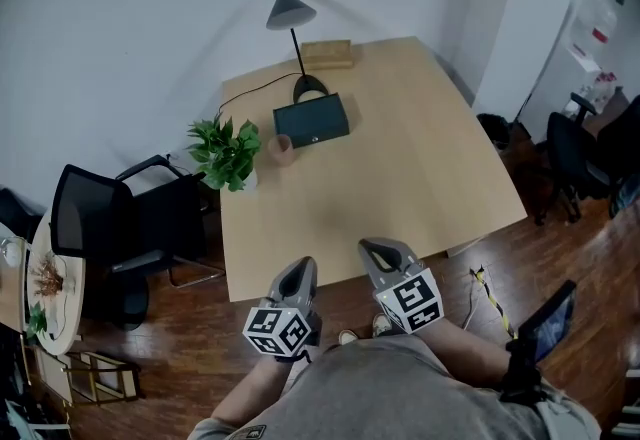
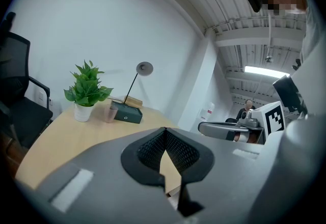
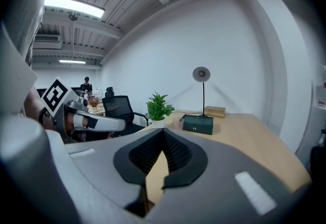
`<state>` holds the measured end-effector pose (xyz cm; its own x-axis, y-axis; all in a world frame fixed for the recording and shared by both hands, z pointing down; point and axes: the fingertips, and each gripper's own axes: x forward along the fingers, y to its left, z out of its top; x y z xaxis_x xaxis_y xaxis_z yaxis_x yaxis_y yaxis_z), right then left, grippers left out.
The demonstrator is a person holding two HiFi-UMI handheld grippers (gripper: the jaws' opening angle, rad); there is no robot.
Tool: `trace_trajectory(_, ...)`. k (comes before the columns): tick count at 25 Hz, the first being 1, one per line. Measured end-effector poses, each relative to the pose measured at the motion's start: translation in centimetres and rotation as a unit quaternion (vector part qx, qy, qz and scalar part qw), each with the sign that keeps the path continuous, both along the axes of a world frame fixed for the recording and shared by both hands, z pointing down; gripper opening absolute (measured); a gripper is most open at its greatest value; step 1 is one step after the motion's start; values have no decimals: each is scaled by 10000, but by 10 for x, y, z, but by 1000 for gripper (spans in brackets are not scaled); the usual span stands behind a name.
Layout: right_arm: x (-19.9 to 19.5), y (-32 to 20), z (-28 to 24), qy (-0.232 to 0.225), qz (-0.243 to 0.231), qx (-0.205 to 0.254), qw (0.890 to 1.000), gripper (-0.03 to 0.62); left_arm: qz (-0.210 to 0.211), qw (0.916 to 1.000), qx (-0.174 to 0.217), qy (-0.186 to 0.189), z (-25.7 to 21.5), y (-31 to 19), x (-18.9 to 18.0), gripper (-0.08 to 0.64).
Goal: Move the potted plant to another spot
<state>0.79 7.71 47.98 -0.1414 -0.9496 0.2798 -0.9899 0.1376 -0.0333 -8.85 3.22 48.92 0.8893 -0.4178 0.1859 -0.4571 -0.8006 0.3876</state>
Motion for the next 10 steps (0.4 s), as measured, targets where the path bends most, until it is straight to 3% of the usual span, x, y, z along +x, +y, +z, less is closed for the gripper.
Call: trace_trajectory(10,6,-14,-6,62,6,128,9999,6,23,10000,0,80,1,-7,8,-6)
